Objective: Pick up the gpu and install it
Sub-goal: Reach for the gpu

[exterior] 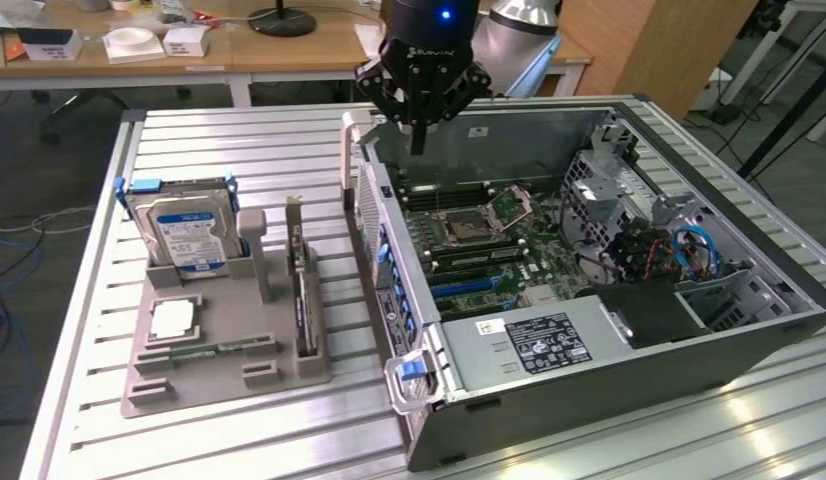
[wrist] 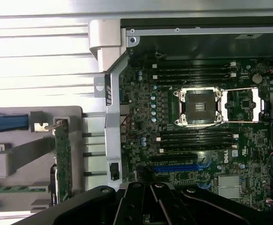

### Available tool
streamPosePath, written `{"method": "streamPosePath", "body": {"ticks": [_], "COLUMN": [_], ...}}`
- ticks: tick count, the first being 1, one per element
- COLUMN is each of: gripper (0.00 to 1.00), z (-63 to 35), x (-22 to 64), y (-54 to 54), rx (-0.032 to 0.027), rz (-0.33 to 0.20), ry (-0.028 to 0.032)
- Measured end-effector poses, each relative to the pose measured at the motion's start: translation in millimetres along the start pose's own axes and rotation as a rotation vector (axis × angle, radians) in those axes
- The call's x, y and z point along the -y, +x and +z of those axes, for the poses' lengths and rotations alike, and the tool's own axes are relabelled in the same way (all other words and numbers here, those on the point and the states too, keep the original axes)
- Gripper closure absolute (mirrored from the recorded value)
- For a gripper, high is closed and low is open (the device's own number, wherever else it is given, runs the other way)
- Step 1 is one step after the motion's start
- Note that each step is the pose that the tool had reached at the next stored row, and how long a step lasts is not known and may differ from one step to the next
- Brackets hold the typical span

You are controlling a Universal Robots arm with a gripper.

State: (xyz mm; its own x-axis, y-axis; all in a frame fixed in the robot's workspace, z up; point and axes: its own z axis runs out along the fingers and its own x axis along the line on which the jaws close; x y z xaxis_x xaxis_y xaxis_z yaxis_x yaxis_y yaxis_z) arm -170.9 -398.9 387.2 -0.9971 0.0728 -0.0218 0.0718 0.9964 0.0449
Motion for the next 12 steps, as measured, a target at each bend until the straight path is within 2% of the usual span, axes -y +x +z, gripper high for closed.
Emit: {"method": "streamPosePath", "body": {"ticks": [4,10,11,12], "gripper": [0.89,0.89,0.89,0.89], "z": [0.4,1.3,2.1,2.2], "x": [0.4,1.5,2.3,2.5], "y": [5.4,19.5,30.6,32.7], "rx": [-0.0004,-0.001,-0.0016,-0.0017], "rz": [0.0,0.0,0.0,0.0], "ry": [0.0,0.0001,0.0001,0.0001]}}
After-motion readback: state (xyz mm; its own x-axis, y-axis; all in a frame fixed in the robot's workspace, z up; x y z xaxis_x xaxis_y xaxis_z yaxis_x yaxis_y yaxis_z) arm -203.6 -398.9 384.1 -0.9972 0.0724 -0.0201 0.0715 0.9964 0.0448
